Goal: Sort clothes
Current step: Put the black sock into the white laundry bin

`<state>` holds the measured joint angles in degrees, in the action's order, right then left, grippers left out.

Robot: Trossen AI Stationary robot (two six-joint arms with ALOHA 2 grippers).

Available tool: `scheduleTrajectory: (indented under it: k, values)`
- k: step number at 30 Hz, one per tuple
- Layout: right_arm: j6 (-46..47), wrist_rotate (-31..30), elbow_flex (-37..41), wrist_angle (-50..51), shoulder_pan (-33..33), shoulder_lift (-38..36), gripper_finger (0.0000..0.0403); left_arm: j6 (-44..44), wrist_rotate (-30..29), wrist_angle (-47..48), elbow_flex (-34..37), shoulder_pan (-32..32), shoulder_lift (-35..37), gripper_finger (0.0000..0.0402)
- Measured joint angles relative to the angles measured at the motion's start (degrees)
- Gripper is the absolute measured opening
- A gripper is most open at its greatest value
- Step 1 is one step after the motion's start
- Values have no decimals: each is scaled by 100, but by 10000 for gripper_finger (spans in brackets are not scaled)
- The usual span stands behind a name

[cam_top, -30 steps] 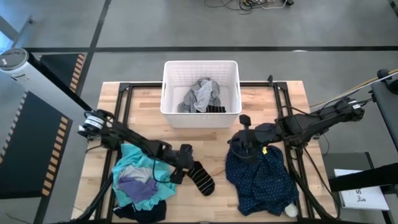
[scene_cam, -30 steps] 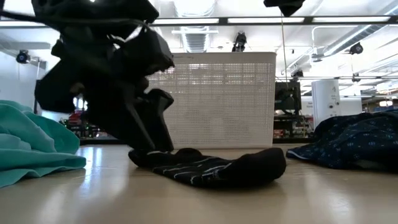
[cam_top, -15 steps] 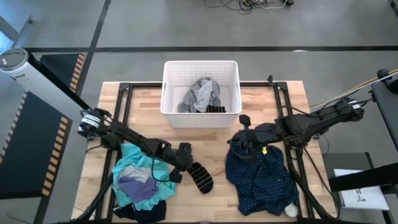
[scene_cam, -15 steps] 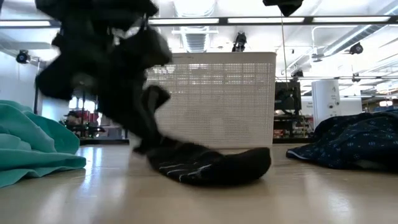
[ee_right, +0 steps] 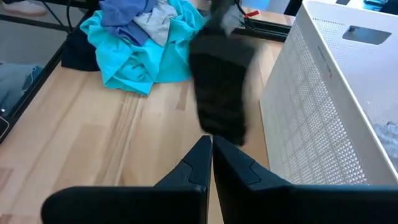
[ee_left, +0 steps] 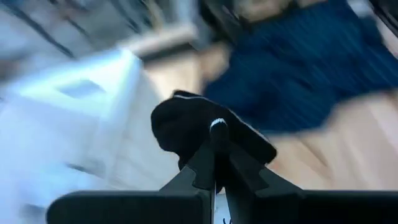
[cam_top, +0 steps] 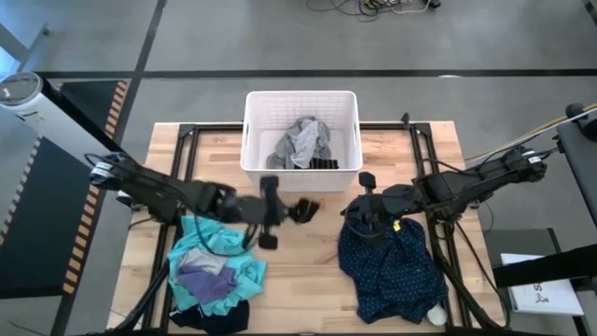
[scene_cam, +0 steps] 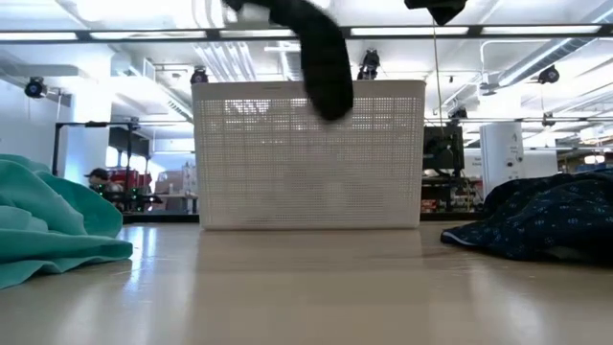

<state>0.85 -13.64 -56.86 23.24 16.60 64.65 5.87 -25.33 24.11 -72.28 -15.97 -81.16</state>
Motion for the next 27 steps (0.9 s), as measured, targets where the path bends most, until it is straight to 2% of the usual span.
scheduleTrajectory:
  k: [4, 9, 19, 27]
  values:
    - [1, 3, 0, -3, 4, 8, 0, 492, -162, -10, -442, 323, 308, 3]
    - [1, 1, 0, -46, 4, 8, 0, 1004, -134, 1, -841, 1103, 461, 2]
    - [-51, 6, 7, -150, 4, 8, 0, 1171, 1250, 575, -1473, 2956, 189, 2]
    - [-103, 5, 137, -315, 4, 8, 0, 1167, 1474, 947, -1490, 3657, -164, 5]
